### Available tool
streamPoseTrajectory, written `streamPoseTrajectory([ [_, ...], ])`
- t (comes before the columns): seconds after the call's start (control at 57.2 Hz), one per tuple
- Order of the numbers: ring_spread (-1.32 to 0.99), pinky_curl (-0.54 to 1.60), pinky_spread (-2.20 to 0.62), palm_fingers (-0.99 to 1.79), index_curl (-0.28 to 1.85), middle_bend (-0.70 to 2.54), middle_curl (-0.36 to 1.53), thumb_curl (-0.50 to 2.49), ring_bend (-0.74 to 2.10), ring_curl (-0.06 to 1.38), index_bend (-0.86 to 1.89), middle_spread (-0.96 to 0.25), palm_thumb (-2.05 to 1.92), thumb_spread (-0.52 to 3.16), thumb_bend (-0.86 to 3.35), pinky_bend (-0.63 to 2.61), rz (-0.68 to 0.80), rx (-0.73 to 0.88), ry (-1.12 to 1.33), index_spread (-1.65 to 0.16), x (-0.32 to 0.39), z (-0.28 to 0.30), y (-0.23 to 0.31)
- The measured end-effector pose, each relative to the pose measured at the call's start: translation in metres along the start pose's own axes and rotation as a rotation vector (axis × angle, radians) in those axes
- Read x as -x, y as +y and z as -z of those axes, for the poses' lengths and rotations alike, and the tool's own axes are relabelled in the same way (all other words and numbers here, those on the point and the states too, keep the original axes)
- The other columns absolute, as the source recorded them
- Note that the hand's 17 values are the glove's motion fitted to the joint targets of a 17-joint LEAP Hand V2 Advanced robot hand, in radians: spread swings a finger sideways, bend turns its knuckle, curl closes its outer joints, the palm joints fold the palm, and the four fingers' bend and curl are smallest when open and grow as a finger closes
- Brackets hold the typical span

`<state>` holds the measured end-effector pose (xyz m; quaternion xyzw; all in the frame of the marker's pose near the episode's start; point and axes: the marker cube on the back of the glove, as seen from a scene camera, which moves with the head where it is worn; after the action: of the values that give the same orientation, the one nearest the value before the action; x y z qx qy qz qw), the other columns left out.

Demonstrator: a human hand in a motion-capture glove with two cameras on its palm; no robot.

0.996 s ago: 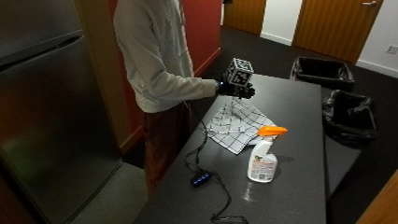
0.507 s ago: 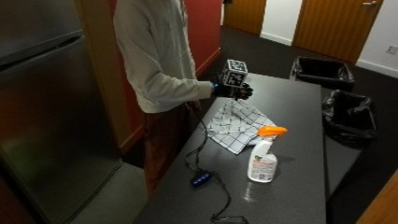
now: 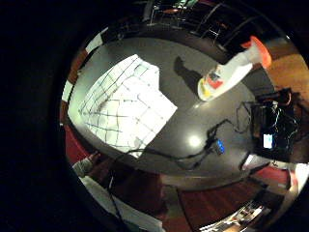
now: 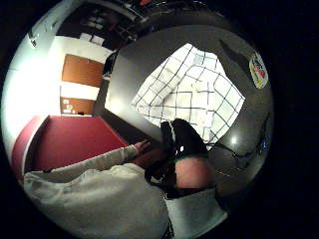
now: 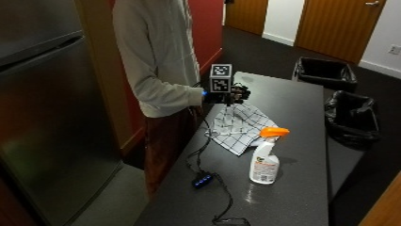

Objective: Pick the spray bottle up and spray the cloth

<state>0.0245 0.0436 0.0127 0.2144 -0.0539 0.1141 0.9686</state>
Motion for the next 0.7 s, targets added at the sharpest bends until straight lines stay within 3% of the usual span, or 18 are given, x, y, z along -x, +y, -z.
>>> streamPoseTrajectory([
  [0.384,-0.05,0.33,0.18,0.14,0.32,0.19,0.30,0.39,0.21,0.22,0.15,-0.05,0.69,1.04,-0.02,0.29,-0.197,-0.222,-0.087,-0.42,-0.064,0.025,0.042],
  [0.699,-0.04,0.35,0.18,0.12,0.26,0.21,0.32,0.40,0.28,0.26,0.11,0.00,0.69,1.04,-0.02,0.33,-0.355,-0.313,-0.131,-0.38,-0.124,0.030,0.052],
])
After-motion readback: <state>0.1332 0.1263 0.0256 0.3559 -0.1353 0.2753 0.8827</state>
